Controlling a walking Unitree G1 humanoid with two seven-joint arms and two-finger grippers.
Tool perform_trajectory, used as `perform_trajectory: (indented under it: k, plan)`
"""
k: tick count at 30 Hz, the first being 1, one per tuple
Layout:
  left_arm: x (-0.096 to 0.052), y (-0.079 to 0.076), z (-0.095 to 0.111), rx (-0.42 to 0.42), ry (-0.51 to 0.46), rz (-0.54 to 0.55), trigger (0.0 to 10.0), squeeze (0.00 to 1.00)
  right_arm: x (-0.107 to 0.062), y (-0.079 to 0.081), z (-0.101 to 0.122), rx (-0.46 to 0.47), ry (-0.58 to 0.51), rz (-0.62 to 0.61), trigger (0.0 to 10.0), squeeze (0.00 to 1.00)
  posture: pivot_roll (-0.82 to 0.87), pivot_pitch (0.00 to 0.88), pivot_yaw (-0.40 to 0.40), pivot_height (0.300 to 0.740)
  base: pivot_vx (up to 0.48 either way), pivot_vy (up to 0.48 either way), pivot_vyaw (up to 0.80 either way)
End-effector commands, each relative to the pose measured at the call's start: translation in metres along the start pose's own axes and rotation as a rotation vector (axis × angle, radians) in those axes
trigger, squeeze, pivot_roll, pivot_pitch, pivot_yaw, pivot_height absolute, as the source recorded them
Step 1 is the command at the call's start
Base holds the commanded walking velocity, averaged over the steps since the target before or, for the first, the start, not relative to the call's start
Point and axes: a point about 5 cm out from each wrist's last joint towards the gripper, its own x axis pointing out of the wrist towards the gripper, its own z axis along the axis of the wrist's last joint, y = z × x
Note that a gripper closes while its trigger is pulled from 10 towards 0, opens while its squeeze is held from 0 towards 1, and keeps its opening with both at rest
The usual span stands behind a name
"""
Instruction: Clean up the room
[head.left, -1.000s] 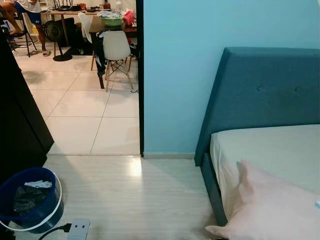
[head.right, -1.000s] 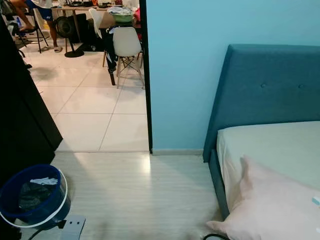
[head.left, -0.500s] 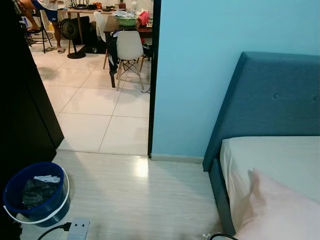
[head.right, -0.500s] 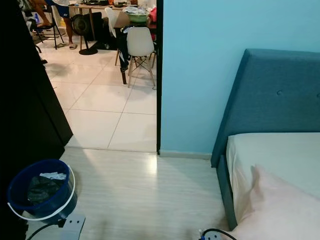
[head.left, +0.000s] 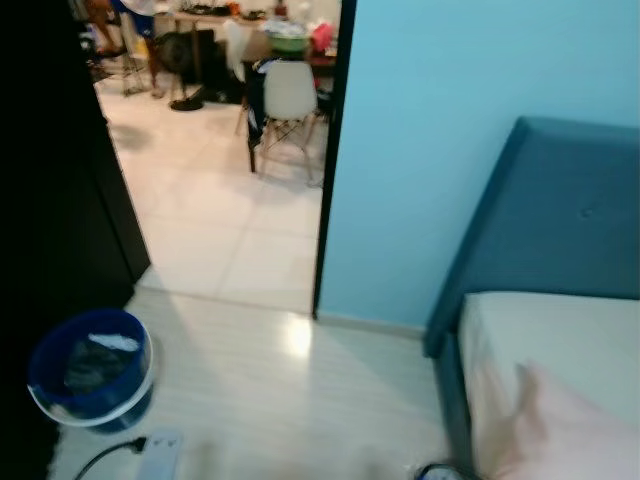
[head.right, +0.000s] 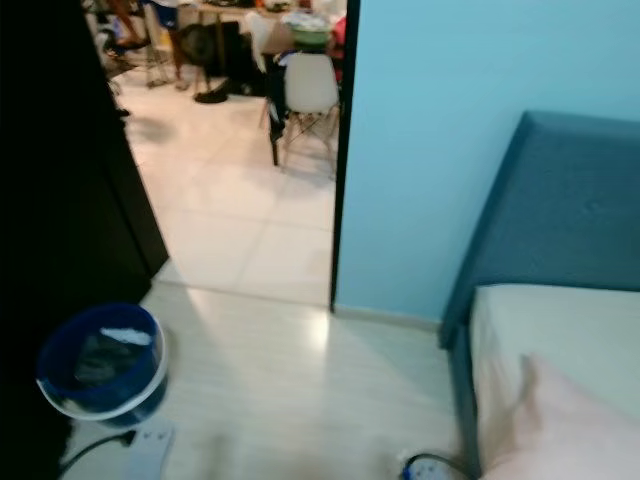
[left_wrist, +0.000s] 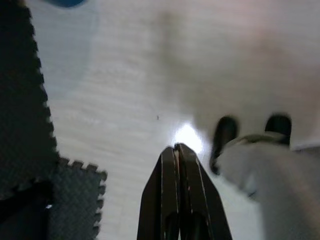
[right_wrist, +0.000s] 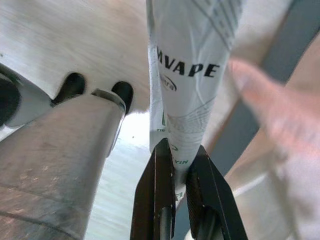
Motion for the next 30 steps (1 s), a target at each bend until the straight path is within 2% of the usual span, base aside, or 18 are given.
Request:
perform_trajectory:
  k: [1,30]
  plan:
    - [-0.0003,0.0008,-0.0037,-0.001,0.016,0.004,10.0,0.0,0.0007,0.003,0.0004,0.002,-0.003,0.005,10.0,0.0,0.06,0.0,-0.055,0.74,0.0,0.0,0.55]
    - [-0.0003,0.0017,-0.0035,0.011,0.013,-0.001,10.0,0.0,0.0011,0.0047,0.0015,-0.03,-0.003,0.016,10.0,0.0,0.07,0.0,-0.057,0.74,0.0,0.0,0.55]
